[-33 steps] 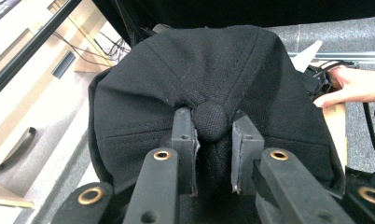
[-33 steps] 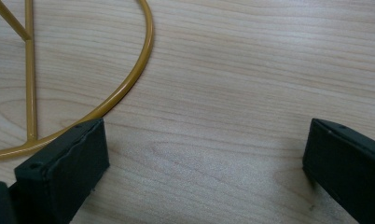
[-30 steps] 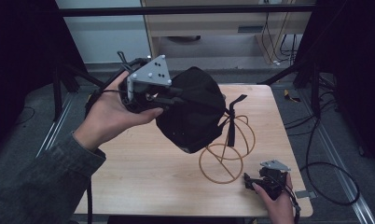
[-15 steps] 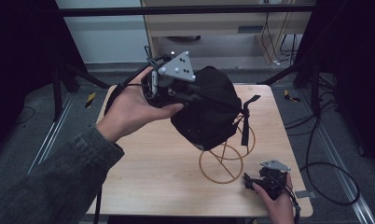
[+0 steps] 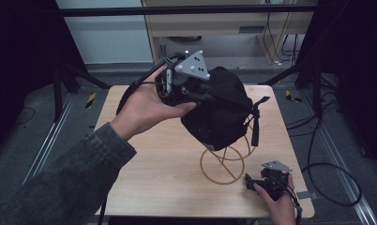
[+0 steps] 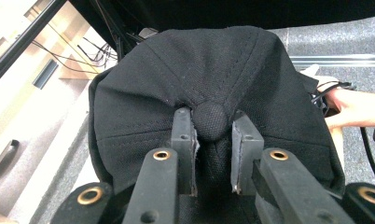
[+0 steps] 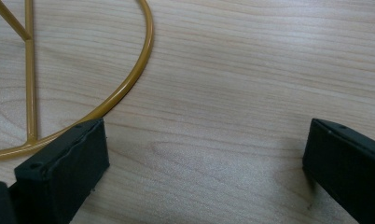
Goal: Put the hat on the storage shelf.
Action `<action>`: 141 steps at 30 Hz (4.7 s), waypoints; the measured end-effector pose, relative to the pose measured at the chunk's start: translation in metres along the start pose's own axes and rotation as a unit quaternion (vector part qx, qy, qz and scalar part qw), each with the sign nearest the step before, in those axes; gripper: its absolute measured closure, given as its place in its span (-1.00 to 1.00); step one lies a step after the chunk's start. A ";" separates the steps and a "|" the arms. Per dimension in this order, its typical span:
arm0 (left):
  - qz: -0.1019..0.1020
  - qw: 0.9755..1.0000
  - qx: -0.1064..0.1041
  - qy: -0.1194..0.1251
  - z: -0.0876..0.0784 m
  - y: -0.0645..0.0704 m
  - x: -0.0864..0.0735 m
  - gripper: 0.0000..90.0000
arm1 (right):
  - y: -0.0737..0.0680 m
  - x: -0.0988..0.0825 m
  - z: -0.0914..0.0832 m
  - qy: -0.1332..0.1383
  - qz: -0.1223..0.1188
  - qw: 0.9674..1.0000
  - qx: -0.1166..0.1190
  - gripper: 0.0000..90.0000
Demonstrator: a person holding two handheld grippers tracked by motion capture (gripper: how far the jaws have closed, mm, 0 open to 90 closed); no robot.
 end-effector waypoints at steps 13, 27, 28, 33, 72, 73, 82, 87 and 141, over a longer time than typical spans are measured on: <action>0.004 0.999 -0.033 -0.022 0.044 0.008 0.006 0.66 | 0.000 0.000 0.000 0.000 0.000 1.000 0.000 -0.99; -0.001 0.998 -0.047 -0.042 0.072 0.010 -0.001 0.66 | 0.000 0.000 0.000 0.000 0.000 1.000 0.000 -0.99; -0.001 0.998 -0.049 -0.045 0.075 0.011 -0.002 0.66 | 0.000 0.000 0.000 0.000 0.000 1.000 0.000 -0.99; 0.003 0.997 -0.057 -0.058 0.084 0.016 -0.005 0.65 | 0.000 0.000 0.000 0.000 0.000 1.000 -0.001 -0.99; 0.004 0.995 -0.079 -0.069 0.113 0.039 -0.024 0.63 | 0.000 0.000 0.000 0.000 -0.001 1.000 0.000 -0.99; 0.003 0.995 -0.078 -0.069 0.113 0.039 -0.024 0.63 | 0.000 0.000 0.000 0.000 -0.001 1.000 0.000 -0.99; 0.004 0.995 -0.078 -0.069 0.113 0.040 -0.027 0.59 | 0.000 0.000 0.000 0.000 -0.001 1.000 -0.001 -0.99; 0.002 0.995 -0.074 -0.067 0.113 0.040 -0.028 0.56 | 0.000 0.000 0.000 0.000 -0.001 1.000 -0.001 -0.99; -0.034 0.998 -0.053 0.019 0.081 0.056 -0.032 -0.87 | 0.000 0.000 0.000 -0.001 -0.001 1.000 0.000 -0.99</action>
Point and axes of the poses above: each handheld gripper's, and its own axes: z roughly forward along the jaws, x roughly out of its top, y roughly to its right, the point moved 10 cm from there along z, roughly forward along the jaws, and after that the axes turned 11 degrees about z, right-handed, at the moved point
